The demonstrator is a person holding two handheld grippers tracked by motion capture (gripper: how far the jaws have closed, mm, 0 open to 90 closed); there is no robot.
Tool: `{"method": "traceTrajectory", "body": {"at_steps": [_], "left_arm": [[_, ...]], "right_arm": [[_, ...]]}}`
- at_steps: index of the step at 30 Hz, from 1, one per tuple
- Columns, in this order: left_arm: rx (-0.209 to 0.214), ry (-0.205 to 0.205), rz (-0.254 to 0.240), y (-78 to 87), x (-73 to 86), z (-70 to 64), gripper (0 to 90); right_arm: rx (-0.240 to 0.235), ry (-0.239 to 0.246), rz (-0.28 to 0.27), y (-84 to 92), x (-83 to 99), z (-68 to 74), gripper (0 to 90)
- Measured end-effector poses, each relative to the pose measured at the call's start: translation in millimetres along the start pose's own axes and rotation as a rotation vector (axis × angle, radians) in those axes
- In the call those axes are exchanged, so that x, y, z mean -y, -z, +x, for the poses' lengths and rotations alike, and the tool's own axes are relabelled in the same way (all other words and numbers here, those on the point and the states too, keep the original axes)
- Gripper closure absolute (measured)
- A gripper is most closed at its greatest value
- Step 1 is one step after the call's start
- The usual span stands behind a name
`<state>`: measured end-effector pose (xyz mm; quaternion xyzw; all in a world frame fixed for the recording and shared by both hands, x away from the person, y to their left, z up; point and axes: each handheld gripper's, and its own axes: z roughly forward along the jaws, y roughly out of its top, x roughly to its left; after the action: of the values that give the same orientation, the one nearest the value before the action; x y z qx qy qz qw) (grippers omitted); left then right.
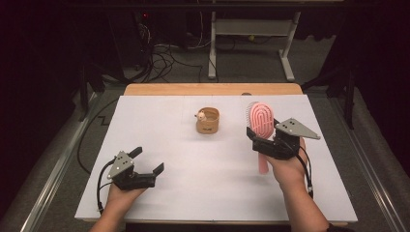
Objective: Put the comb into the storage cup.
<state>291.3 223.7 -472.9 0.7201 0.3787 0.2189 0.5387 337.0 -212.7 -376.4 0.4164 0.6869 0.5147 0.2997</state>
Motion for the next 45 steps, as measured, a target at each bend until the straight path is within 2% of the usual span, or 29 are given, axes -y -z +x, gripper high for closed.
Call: {"method": "traceTrajectory", "body": {"at_steps": [4,8,12,14,18,20,22,25,29,32,35,39,45], "left_arm": [[0.004,-0.008,0.003,-0.2,-1.3,-1.3,0.0],[0.003,0.004,-0.005,0.0,-1.9,-1.5,0.0],[-0.008,0.000,-0.006,-0.2,-2.5,-0.6,0.0],[-0.009,0.000,-0.001,-0.5,-2.3,-0.9,0.0],[0.004,0.000,0.002,0.3,-2.6,-3.4,0.0],[0.001,-0.006,0.005,0.6,-3.3,-4.4,0.0],[0.000,0.000,0.005,0.4,-5.0,-5.0,0.0],[0.009,0.014,0.007,-0.7,-12.1,-7.0,0.0],[0.012,-0.001,-0.004,-2.5,-26.0,-11.2,0.0],[0.017,-0.020,-0.003,-5.1,-33.9,-15.8,0.0],[0.027,-0.019,-0.003,-8.6,-38.5,-18.3,0.0],[0.035,-0.027,0.005,-15.2,-43.4,-22.5,0.0],[0.063,-0.045,0.044,-25.1,-52.9,-34.2,0.0]], "right_arm": [[-0.004,0.001,-0.052,2.2,1.3,4.2,20.3],[-0.010,-0.002,-0.111,6.3,4.9,6.1,20.3],[-0.019,-0.016,-0.144,9.2,7.1,5.8,20.3],[-0.023,0.003,-0.164,11.8,7.3,7.7,20.2],[-0.029,0.026,-0.172,14.8,6.5,10.4,20.3],[-0.019,0.057,-0.179,17.3,7.0,15.3,20.3],[-0.018,0.063,-0.179,18.4,6.9,16.4,20.3],[-0.029,0.058,-0.186,22.2,6.8,18.1,20.3],[-0.028,0.077,-0.173,22.2,10.0,21.1,20.3],[-0.033,0.072,-0.164,20.1,12.9,21.6,20.3],[-0.034,0.072,-0.152,17.2,15.6,20.6,20.3],[-0.033,0.071,-0.142,14.0,18.9,16.8,20.3],[-0.023,0.076,-0.132,12.8,21.1,16.4,20.3]]}}
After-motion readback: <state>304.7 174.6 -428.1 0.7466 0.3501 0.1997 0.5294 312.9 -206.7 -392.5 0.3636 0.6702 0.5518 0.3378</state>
